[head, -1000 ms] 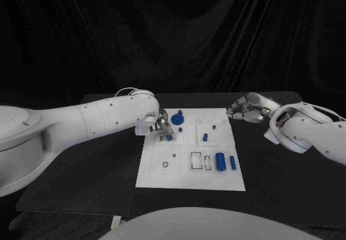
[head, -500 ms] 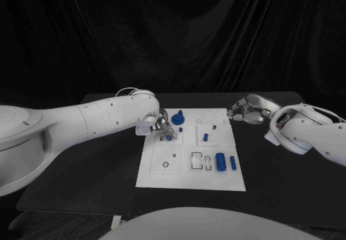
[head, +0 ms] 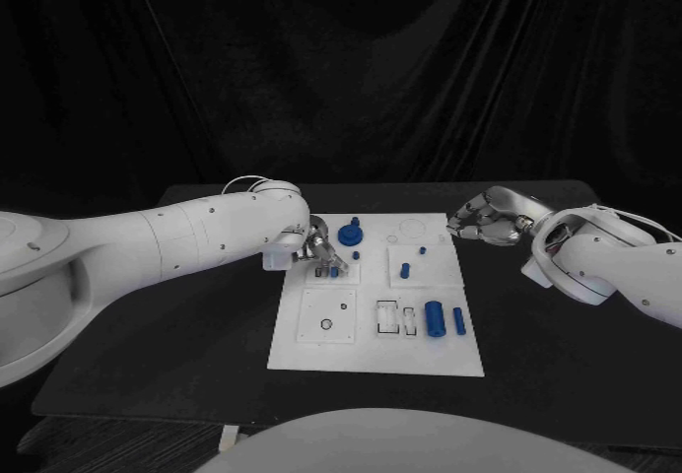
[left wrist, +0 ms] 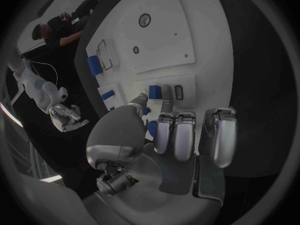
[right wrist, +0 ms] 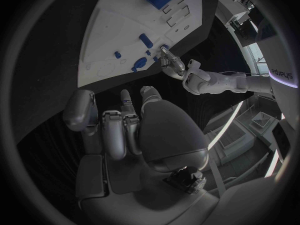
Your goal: Assemble the parts on the task board
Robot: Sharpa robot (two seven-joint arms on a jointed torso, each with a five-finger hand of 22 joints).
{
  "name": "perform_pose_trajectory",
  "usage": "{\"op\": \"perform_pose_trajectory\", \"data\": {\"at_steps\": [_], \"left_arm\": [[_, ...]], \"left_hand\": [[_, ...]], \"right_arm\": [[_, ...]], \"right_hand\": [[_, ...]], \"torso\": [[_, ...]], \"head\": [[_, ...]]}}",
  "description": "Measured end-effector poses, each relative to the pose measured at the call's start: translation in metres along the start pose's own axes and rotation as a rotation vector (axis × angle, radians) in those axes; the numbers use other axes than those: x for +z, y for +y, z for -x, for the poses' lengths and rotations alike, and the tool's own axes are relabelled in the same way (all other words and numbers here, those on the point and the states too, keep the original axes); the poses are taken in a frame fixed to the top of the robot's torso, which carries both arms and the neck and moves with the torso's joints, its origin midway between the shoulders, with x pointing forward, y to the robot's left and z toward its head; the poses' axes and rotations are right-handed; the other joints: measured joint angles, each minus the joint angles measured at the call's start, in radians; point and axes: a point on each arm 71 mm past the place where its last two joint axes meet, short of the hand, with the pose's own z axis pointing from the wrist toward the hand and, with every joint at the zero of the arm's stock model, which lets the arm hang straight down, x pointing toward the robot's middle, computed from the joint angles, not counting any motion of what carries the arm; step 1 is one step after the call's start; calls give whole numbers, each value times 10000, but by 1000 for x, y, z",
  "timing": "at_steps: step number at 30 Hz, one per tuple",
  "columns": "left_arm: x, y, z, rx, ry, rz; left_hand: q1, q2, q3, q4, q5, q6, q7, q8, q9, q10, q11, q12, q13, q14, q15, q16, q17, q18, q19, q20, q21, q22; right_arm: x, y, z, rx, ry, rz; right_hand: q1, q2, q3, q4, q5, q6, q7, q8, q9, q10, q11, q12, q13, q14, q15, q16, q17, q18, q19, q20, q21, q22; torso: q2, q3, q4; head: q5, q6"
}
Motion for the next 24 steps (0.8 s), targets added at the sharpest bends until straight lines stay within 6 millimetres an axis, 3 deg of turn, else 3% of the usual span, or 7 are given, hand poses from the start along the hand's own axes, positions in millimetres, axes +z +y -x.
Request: {"op": "perform_pose_trajectory", "data": {"at_steps": [9, 20, 24], "left_arm": [[-8, 0, -6, 339, -940, -160], [-16, 7, -6, 734, -1828, -210], [-17, 7, -6, 792, -1954, -246]], "left_hand": [[-72, -69, -414, 345, 0, -76, -72, 176, 469, 0, 0, 0, 0, 0, 0, 0, -1, 0, 0, 0, 55, 0], [-119, -13, -507, 438, 0, -237, -52, 176, 527, -1, -2, 0, 0, 0, 0, 0, -1, -1, 0, 0, -5, -2], [97, 161, -549, 397, 0, -326, -35, 89, 497, -2, -2, 0, 0, 0, 0, 0, -2, 0, 0, -1, -77, -2]], "right_arm": [[-1, -1, 0, 4, 9, -29], [-1, -3, -1, 1, 30, -70], [-1, -3, -1, 1, 44, -74]], "right_hand": [[-27, -27, 0, 0, 0, 0, 0, 0, -10, 0, 0, -20, 0, 0, 0, 3, 0, 1, -37, 37, 0, 8], [-27, -27, 0, 0, 0, 0, 0, 0, -9, 0, 0, -18, -1, 0, 0, 3, 0, 0, -37, 37, -57, 6], [-27, -27, 0, 0, 0, 0, 0, 0, -9, 0, 0, -17, 0, 0, 0, 3, 0, 1, -37, 37, -57, 6]], "torso": [[-2, 0, 0], [-17, 2, 0], [-17, 2, 0]], "head": [[8, 0], [39, 0], [57, 0]]}}
